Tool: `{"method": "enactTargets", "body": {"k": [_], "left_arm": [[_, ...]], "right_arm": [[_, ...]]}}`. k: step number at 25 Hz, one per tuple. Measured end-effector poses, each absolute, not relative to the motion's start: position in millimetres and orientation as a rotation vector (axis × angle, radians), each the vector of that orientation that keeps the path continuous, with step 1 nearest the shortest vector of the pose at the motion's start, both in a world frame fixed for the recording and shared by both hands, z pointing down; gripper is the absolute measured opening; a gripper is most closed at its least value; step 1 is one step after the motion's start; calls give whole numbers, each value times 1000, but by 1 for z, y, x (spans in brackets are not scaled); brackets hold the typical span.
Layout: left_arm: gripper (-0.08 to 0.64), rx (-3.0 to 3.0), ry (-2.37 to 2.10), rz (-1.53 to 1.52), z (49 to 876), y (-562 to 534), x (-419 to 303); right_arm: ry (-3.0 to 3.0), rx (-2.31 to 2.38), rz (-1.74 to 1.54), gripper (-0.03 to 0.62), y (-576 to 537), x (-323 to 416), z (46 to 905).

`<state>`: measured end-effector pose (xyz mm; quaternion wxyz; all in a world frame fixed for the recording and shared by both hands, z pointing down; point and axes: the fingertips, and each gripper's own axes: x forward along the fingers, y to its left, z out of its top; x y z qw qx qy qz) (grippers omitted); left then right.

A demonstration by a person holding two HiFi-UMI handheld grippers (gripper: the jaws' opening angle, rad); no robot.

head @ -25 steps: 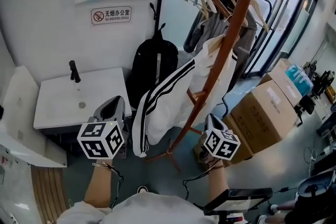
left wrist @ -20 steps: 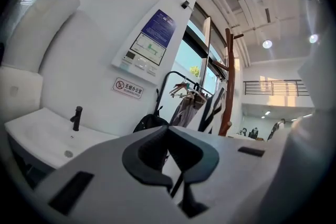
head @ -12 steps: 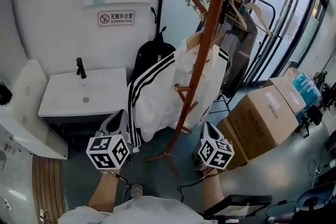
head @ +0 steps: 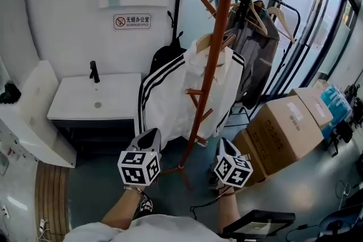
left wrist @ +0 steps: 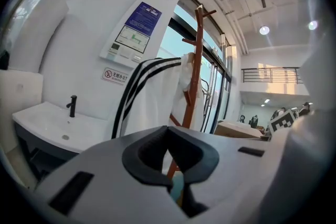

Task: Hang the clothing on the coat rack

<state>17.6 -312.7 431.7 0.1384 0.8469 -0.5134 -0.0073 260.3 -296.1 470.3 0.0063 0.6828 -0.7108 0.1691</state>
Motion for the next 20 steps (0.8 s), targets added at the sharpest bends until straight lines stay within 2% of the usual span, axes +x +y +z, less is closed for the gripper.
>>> {"method": "enactTargets", "body": {"k": [9, 20], "left_arm": [[8, 2527, -1344, 43, 436, -321, 52], [8, 2530, -1294, 58, 444, -343, 58]], "right_arm": [[-2239, 2110, 482, 23, -308, 246, 466], [-2192, 2107, 419, 23, -321, 244, 467]]}}
